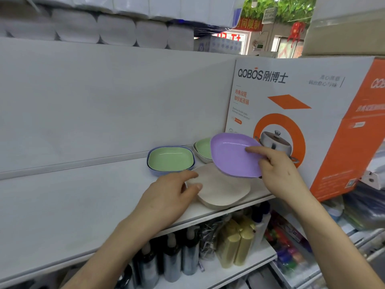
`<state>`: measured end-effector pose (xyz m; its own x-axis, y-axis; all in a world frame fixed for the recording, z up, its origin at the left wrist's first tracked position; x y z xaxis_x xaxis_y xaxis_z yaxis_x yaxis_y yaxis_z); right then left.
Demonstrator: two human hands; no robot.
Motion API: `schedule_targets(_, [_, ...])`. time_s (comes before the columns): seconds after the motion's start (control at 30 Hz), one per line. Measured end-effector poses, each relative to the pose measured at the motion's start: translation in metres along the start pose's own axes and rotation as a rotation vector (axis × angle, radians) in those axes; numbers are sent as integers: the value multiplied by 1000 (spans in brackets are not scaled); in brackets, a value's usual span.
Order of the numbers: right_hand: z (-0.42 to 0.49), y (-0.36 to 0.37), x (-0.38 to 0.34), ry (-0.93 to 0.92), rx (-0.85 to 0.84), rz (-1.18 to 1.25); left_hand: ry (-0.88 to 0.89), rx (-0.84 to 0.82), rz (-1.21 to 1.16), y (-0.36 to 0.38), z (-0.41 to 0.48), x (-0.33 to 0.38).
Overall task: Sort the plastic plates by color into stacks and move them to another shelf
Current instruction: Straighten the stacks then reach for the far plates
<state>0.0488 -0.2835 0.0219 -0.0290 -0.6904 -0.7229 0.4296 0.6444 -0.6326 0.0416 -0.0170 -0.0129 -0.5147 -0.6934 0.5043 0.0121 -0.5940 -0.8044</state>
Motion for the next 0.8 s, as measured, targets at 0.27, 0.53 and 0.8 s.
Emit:
schedule_targets(0.27, [-8, -1, 4, 55, -56, 131, -140, -178, 201, 33, 18, 6])
schedule_targets(0.53, [-15, -9, 6, 52, -28, 244, -170, -114, 66, 21, 14, 8])
schedule_targets(0.8, [-24, -5, -5, 17, -11, 328, -215, 122, -100, -8, -8, -13])
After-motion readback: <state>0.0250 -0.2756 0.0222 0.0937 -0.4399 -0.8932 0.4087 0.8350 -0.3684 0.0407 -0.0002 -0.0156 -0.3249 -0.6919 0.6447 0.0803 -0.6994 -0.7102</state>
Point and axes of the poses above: each hand's wrist, its own z-axis towards the middle knuckle, its own y-axis out of the palm, x = y × z, the point moved 7 cm from there along z, towards the middle knuckle, and after that the axes turned 12 degrees about y, right-handed, at the moved point
